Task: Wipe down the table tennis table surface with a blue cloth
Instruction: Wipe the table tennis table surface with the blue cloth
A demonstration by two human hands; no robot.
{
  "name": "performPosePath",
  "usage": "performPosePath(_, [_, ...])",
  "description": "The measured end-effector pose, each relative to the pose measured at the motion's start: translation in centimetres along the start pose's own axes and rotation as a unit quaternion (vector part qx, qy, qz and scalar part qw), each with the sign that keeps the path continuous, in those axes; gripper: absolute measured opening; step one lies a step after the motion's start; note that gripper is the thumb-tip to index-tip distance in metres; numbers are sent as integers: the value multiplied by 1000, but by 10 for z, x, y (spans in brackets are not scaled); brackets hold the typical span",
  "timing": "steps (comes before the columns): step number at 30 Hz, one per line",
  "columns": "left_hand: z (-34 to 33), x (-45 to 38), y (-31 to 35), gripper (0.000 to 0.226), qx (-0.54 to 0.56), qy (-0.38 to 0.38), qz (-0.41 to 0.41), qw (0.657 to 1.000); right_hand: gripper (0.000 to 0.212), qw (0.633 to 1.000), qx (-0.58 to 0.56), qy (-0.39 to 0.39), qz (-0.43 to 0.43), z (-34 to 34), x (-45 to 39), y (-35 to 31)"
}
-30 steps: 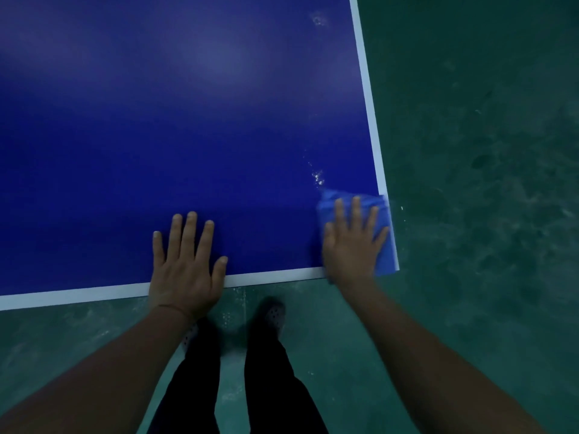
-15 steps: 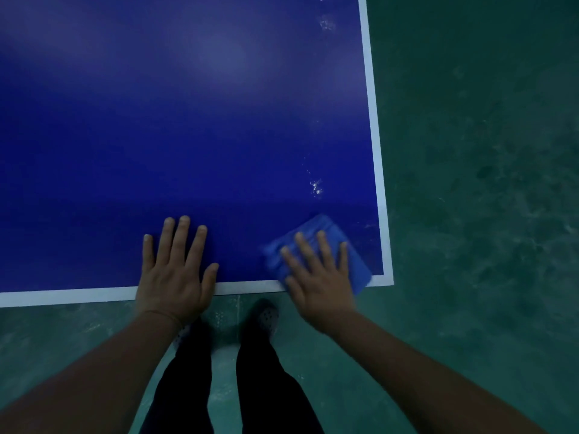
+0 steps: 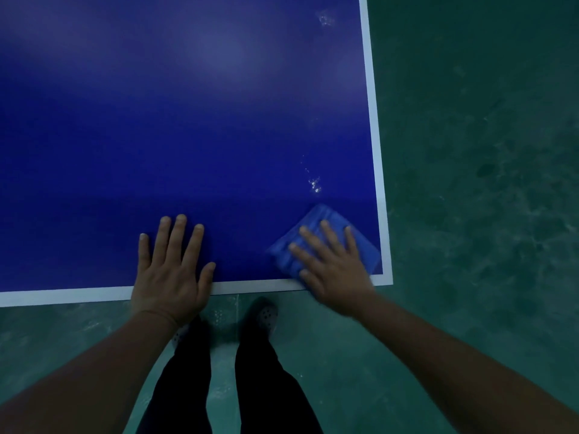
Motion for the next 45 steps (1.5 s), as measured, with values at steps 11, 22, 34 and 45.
performPosePath(11, [-4, 0, -3, 74, -2, -8, 5, 1000, 54, 995, -25, -16, -93, -9, 5, 20])
performPosePath(22, [2, 4, -4, 76, 25, 47, -6, 999, 54, 991, -76, 26, -104, 40, -84, -67])
performPosePath(34, [-3, 2, -4, 71, 11, 2, 5, 1000, 56, 965, -55, -13, -255, 23, -151, 134])
performPosePath(45, [-3, 2, -4, 71, -4, -3, 11, 1000, 56, 999, -5, 16, -32, 20, -133, 95])
Point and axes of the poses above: each hand's wrist, its own x-axis away from the middle knuckle, its own z-axis out of the back of the hand, y = z × x, the point moved 9 cm from there along -x, towards the middle knuckle, and after that the axes turned 13 degrees about x, right-handed, at the moved point
